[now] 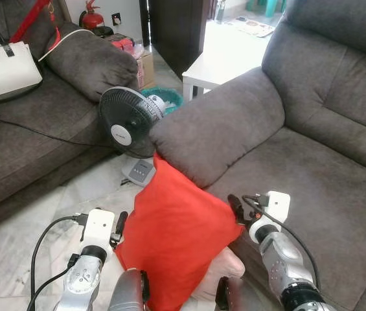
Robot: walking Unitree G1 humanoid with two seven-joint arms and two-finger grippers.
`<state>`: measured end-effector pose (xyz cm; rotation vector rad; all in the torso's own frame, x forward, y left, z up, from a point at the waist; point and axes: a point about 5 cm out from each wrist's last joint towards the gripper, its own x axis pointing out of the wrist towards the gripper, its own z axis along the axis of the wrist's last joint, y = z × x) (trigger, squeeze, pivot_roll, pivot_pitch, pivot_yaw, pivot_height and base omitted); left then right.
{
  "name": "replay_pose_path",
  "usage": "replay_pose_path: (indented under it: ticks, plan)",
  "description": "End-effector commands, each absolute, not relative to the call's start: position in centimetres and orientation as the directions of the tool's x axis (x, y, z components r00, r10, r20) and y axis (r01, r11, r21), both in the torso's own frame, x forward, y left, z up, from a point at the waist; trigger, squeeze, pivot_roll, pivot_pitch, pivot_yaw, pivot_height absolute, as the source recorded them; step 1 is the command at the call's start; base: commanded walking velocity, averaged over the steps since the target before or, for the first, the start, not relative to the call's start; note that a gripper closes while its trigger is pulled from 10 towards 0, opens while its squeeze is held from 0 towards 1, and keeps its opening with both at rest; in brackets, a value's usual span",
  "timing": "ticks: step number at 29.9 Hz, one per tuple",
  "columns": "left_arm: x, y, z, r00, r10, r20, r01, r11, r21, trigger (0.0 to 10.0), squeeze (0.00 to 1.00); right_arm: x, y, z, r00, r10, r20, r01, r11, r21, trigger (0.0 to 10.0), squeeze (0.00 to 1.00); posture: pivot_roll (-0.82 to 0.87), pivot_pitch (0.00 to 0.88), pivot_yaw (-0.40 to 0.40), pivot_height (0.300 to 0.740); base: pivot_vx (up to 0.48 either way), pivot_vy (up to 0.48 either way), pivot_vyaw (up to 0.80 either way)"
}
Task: Move the pillow to the sofa from floor
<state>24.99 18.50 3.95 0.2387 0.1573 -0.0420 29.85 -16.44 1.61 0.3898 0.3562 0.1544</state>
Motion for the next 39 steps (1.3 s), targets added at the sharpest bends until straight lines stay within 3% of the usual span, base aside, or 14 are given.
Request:
replay_pose_path:
  ticks: [1,12,13,14,15,25,39]
  plan:
    - [24.5,18.7,3.3,0.983,-0.015,-0.182,0.058,0.971,0.234,10.0,0.00,29.8,-16.5,1.4,0.917,0.233,-0.324,-0.086,0.908,0.410,10.0,1.00,0.17,0.079,-0.049,0.625,0.000,0.000,0.00]
    - [24.9,18.1,3.8,0.987,-0.037,-0.158,0.072,0.973,0.221,10.0,0.00,29.4,-16.5,0.1,0.884,0.223,-0.410,-0.056,0.923,0.381,10.0,1.00,0.17,0.088,-0.056,0.625,0.000,0.000,0.00]
    - [24.9,18.0,3.9,0.987,-0.038,-0.155,0.072,0.973,0.221,10.0,0.00,29.4,-16.5,0.0,0.884,0.216,-0.415,-0.050,0.925,0.376,10.0,0.75,0.18,0.090,-0.058,0.625,0.000,0.000,0.00]
    - [24.9,18.0,3.9,0.987,-0.039,-0.153,0.072,0.973,0.220,10.0,0.00,29.4,-16.6,0.0,0.883,0.211,-0.418,-0.046,0.927,0.372,10.0,0.75,0.18,0.090,-0.058,0.625,0.000,0.000,0.00]
    - [24.9,17.9,3.9,0.988,-0.039,-0.149,0.072,0.973,0.220,10.0,0.00,29.4,-16.5,-0.1,0.884,0.206,-0.419,-0.038,0.926,0.375,10.0,0.00,0.18,0.093,-0.061,0.625,0.000,0.000,0.00]
    - [24.9,17.5,4.5,0.991,-0.038,-0.124,0.064,0.976,0.207,10.0,0.00,29.1,-15.5,-0.8,0.860,0.245,-0.447,-0.010,0.885,0.465,10.0,0.00,0.21,0.110,-0.081,0.625,0.000,0.000,0.00]
    - [25.9,17.3,7.2,0.998,-0.052,-0.036,0.059,0.977,0.206,10.0,0.00,27.9,-16.1,-1.9,0.838,0.222,-0.499,0.026,0.897,0.442,10.0,0.00,0.26,0.133,-0.094,0.625,0.000,0.000,0.00]
